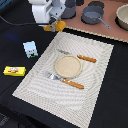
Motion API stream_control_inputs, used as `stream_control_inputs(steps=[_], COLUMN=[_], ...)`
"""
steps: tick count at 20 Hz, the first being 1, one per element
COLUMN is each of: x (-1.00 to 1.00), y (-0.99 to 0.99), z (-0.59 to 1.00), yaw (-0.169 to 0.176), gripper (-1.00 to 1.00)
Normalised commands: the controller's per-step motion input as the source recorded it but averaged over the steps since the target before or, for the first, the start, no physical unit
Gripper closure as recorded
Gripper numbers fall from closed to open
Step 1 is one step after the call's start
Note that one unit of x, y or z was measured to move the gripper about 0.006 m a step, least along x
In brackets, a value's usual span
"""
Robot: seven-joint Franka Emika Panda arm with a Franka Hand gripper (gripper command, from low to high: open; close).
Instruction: Place the bread, butter, and milk from the table onto the serving area.
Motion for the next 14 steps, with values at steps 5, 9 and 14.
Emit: stream_control_inputs(steps=[5, 9, 14], x=[0.76, 0.72, 0.67], y=[-0.20, -0.22, -0.27], z=[0.44, 0.32, 0.16], yaw=[-0.024, -0.034, -0.061], gripper=[1.00, 1.00, 1.00])
